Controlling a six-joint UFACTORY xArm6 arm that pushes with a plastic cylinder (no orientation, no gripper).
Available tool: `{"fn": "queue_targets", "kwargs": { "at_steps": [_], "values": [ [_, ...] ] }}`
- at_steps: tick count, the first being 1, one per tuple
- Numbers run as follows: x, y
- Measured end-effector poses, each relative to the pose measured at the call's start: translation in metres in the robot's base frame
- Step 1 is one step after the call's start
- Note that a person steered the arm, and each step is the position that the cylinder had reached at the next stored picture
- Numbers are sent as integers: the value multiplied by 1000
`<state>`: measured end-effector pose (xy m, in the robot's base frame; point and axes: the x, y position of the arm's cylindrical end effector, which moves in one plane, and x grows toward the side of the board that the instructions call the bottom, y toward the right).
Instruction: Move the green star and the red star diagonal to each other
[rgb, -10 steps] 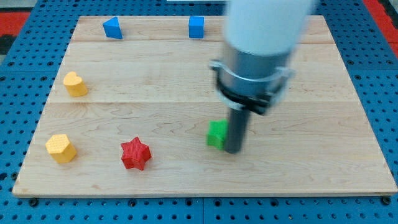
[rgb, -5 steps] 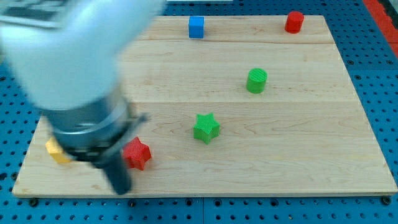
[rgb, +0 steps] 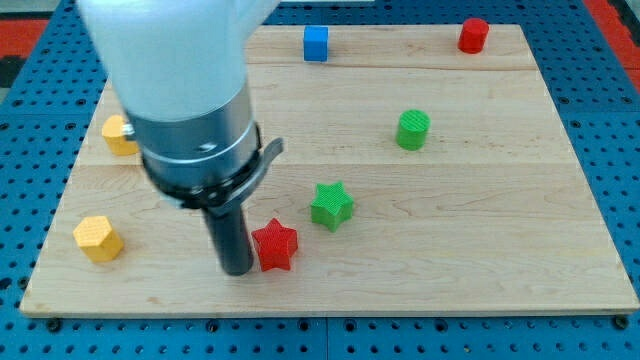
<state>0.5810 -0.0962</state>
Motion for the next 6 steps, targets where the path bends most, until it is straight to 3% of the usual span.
{"fn": "queue_targets", "kwargs": {
  "at_steps": [1, 2, 4, 5, 6],
  "values": [
    [36, 35],
    [23, 115],
    [-29, 70],
    [-70, 71],
    [-73, 99]
  ]
}}
